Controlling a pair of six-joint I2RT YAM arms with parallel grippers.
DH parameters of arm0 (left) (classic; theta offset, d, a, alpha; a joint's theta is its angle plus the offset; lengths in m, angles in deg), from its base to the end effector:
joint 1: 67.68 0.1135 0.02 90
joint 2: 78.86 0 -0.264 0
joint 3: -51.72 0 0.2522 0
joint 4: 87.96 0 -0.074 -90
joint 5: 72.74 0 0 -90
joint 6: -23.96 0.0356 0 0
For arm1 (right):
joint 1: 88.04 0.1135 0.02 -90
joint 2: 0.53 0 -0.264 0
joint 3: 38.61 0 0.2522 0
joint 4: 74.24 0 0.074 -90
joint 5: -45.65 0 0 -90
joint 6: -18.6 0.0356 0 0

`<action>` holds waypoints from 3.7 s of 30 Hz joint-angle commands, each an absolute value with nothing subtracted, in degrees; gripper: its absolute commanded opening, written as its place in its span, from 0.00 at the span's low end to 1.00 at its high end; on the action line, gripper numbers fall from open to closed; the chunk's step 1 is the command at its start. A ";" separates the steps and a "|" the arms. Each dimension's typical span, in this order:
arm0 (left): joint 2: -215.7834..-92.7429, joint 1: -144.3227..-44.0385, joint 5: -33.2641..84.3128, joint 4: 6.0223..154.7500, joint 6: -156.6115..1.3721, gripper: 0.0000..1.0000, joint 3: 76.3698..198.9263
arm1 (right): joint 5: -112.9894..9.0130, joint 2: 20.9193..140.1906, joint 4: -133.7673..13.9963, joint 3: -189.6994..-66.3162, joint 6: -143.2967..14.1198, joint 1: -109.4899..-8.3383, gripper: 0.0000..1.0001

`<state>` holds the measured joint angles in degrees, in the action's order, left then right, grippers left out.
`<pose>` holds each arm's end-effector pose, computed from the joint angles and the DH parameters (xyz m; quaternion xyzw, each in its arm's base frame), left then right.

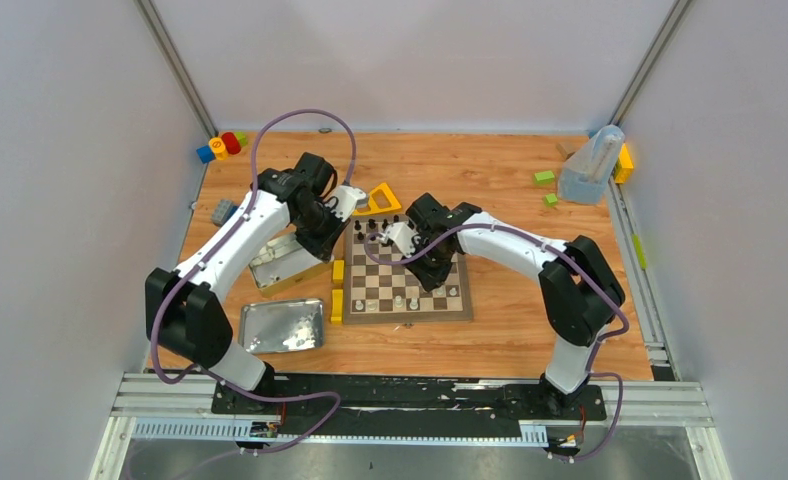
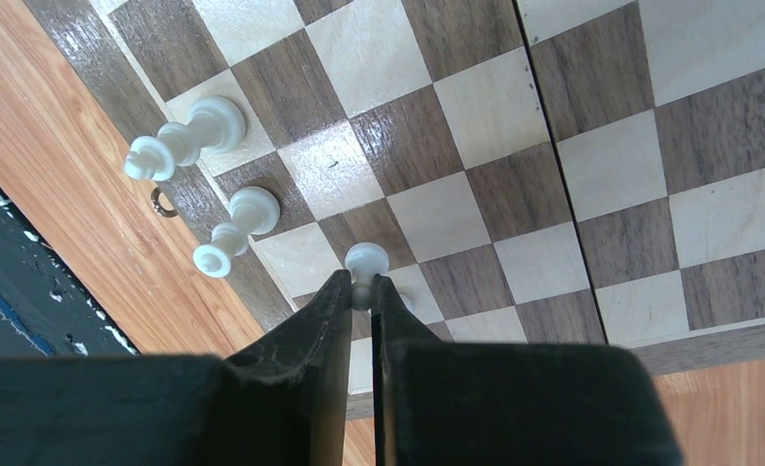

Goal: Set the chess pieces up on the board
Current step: Place the chess piece on the chessboard.

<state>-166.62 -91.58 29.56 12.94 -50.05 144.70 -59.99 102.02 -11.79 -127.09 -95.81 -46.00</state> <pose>0.2630 -0.1248 0.2957 0.3499 0.9203 -0.1154 0.1318 0.2515 0.2397 0.2046 -0.5524 0.8143 0.1513 0.0942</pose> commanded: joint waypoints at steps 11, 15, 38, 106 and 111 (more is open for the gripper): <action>-167.77 -91.24 28.05 12.50 -49.43 0.01 145.07 | -57.45 104.48 -11.45 -129.77 -96.80 -44.27 0.00; -168.01 -91.18 28.16 12.50 -49.43 0.01 145.15 | -57.21 104.67 -11.46 -129.95 -96.80 -44.18 0.02; -170.36 -91.68 31.47 12.36 -45.47 0.02 145.57 | -62.88 95.93 -11.66 -133.37 -94.99 -47.75 0.38; -191.65 -110.18 20.86 8.49 -49.25 0.10 152.10 | -80.64 67.84 -28.17 -112.85 -89.07 -78.24 0.37; -191.31 -110.31 20.88 8.17 -49.30 0.13 152.67 | -80.56 68.03 -28.18 -112.85 -89.07 -78.24 0.37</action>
